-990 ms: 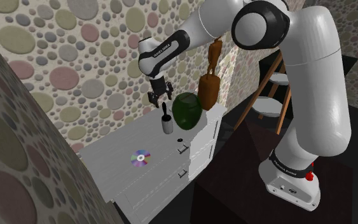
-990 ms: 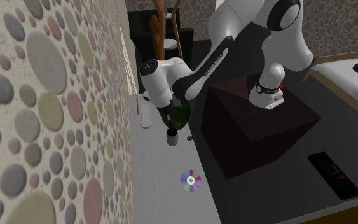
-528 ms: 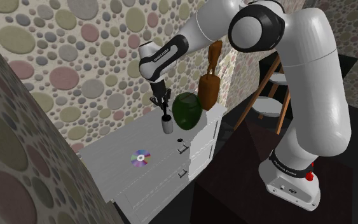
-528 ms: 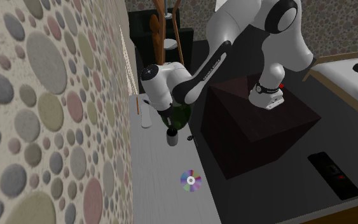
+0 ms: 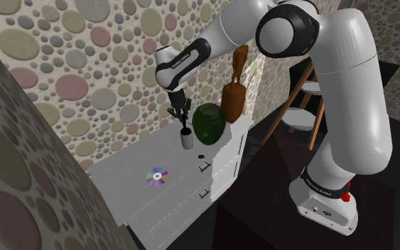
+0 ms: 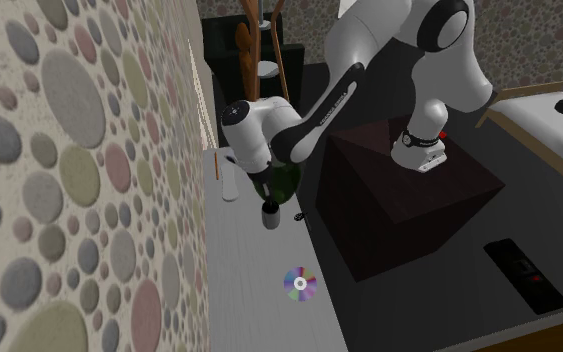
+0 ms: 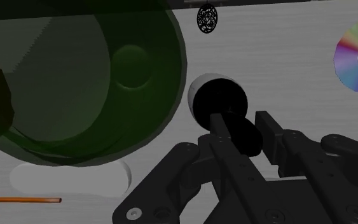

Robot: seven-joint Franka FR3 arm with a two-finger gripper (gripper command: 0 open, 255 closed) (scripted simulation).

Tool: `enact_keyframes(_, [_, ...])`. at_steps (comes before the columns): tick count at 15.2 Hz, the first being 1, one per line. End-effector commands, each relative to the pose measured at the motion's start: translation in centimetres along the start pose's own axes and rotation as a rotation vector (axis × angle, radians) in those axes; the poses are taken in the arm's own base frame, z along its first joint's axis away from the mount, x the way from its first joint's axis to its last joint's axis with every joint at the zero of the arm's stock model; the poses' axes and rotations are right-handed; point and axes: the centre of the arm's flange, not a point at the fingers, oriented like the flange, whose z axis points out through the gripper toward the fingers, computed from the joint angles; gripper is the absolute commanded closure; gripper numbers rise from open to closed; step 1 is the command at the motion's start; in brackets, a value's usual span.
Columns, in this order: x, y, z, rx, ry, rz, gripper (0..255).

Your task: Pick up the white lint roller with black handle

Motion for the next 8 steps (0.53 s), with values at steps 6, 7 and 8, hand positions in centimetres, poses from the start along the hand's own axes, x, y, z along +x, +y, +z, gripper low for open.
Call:
enact_keyframes(6, [-0.7,0.3,-3.4,0.000,0.000,0.000,255])
enact_keyframes(7, [-0.8,0.3,-3.9,0.000,0.000,0.000,255])
enact_keyframes(8, [-0.9,0.3,-4.4,0.000,0.000,0.000,255])
